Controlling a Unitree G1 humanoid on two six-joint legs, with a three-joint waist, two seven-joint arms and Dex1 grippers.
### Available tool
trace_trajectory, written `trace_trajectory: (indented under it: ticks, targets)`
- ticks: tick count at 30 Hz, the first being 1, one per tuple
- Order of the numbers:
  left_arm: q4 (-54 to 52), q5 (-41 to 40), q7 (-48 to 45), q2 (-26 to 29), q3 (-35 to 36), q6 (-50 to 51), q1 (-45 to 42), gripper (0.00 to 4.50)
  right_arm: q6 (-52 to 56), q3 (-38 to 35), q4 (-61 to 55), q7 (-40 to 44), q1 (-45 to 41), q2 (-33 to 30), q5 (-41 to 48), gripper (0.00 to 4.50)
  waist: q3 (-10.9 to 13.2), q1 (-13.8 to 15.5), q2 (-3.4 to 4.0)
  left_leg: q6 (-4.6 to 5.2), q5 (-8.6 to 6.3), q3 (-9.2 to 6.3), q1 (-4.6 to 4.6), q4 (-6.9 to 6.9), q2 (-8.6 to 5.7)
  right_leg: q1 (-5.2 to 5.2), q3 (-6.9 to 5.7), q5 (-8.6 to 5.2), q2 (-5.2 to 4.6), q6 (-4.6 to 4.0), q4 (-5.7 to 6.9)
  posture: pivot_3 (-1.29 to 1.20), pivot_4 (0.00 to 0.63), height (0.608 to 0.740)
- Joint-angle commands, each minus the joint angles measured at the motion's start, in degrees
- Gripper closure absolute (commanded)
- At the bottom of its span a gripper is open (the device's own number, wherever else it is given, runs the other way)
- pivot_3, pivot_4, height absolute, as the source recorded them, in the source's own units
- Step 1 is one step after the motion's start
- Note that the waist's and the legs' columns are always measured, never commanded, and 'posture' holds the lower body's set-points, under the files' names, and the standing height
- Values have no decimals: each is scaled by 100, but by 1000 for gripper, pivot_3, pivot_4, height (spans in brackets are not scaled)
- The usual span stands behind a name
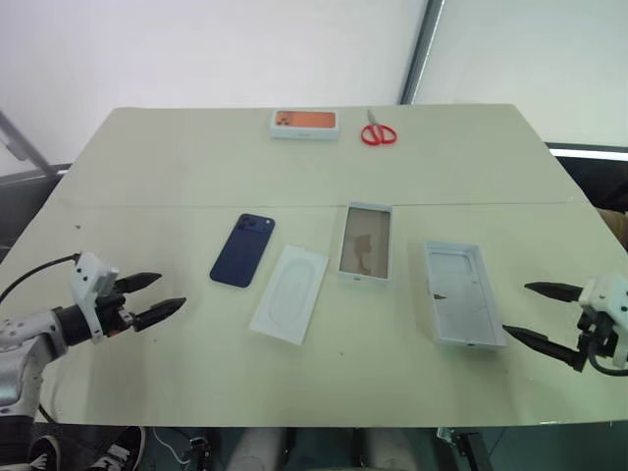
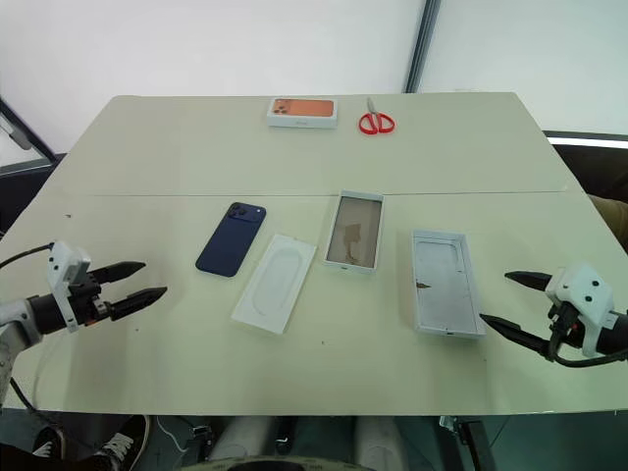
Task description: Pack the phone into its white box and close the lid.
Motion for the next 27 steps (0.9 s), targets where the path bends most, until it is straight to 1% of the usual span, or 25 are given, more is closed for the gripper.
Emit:
trace_trajectory:
  ticks: [1,11,19,27]
  targets:
    - [-88,-115,5,36,156,-94,-59,0,-81,-232,-103,23,42,-65,103,15,0,0,0,0,0,0,0,0,0,0,0,0,0,0,0,0,150,740]
    - [-190,-160,94,42,37,40,-237,0,113,-69,-377,-139,-74,-40,94,15,0,0,0,0,0,0,0,0,0,-1,1,0,0,0,0,0,150,740]
    - [-290,-189,125,4,36,67,-190,0,66,23,-339,-173,-94,-6,63,15,0,1,0,0,0,1,-1,0,0,-1,1,0,0,0,0,0,150,740]
    - [-783,-526,302,-119,-63,851,-230,0,102,189,-370,-257,-235,-11,78,15,0,0,0,0,0,1,-1,0,0,0,1,1,0,1,0,0,150,740]
